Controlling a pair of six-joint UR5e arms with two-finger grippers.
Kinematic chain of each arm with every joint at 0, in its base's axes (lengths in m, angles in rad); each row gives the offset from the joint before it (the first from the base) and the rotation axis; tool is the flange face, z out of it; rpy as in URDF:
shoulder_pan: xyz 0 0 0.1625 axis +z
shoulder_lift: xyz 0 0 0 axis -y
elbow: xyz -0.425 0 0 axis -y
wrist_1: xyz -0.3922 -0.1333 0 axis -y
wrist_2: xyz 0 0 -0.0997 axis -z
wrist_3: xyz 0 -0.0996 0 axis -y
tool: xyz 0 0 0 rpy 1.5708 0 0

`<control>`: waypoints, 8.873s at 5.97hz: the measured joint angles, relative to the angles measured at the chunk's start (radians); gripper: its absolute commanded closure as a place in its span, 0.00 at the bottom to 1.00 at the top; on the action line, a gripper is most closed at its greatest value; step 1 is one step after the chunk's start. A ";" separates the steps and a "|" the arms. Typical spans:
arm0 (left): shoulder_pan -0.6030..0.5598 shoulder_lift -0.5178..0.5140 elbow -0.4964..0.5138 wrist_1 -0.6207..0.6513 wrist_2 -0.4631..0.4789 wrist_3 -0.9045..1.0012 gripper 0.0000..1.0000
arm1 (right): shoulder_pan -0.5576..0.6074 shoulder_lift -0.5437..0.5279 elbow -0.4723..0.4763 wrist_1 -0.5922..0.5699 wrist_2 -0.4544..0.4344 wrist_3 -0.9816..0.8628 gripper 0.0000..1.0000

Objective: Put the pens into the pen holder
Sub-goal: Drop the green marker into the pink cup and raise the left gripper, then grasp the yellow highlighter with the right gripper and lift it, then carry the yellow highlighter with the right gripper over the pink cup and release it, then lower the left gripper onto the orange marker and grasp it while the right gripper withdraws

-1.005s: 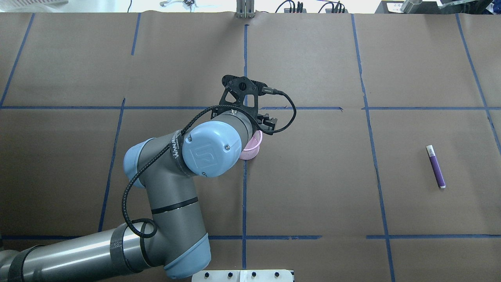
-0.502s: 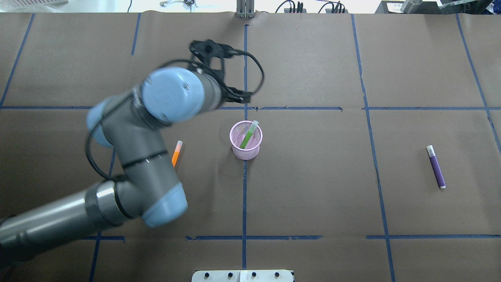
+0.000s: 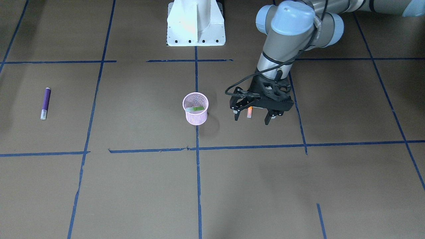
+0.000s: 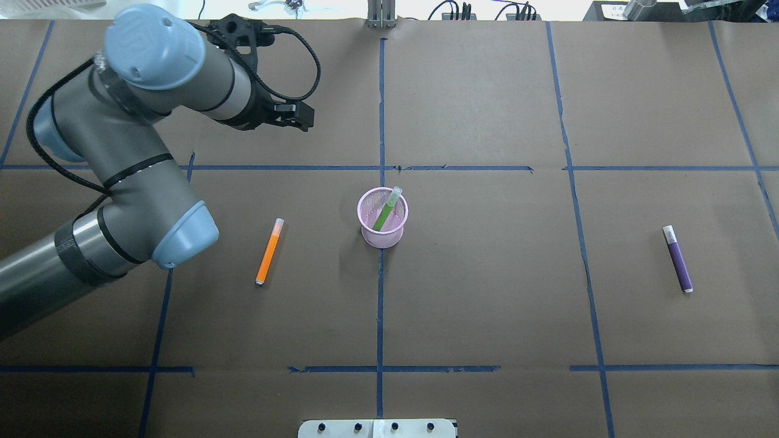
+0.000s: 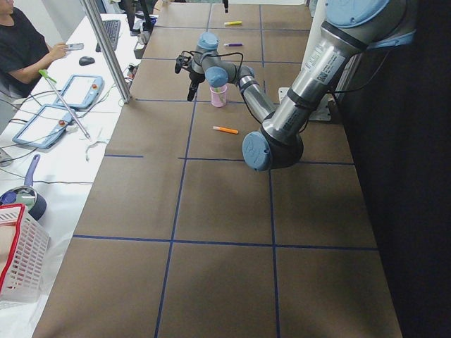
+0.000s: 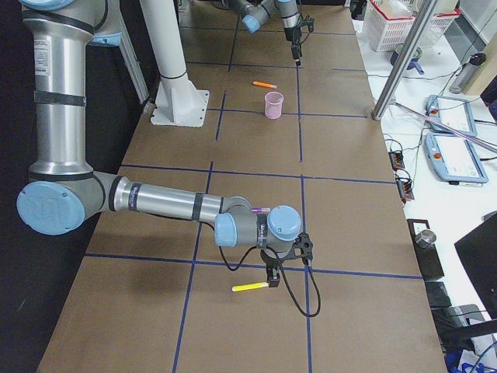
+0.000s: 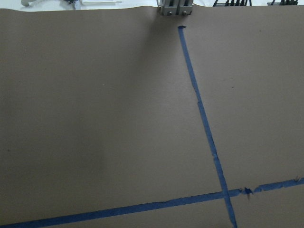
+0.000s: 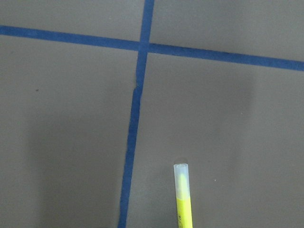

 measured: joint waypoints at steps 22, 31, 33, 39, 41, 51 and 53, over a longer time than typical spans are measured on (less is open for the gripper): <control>-0.018 0.028 -0.015 -0.009 -0.020 -0.018 0.00 | -0.185 0.073 0.396 0.036 0.017 0.348 1.00; -0.010 0.054 -0.011 -0.020 -0.018 -0.012 0.00 | -0.953 0.714 0.408 0.026 -0.852 1.105 1.00; -0.010 0.054 -0.012 -0.019 -0.015 -0.012 0.00 | -1.015 0.746 0.362 0.024 -0.953 1.023 0.98; -0.010 0.055 -0.014 -0.019 -0.015 -0.014 0.00 | -1.112 0.758 0.294 0.023 -1.158 0.835 0.47; -0.010 0.055 -0.015 -0.019 -0.015 -0.016 0.00 | -1.117 0.758 0.301 0.024 -1.161 0.828 0.46; 0.178 0.106 0.048 0.135 -0.149 0.243 0.21 | -0.776 0.567 0.539 0.022 -0.595 1.066 0.44; 0.178 0.050 0.086 0.214 -0.148 0.279 0.27 | -0.772 0.547 0.557 0.023 -0.590 1.069 0.42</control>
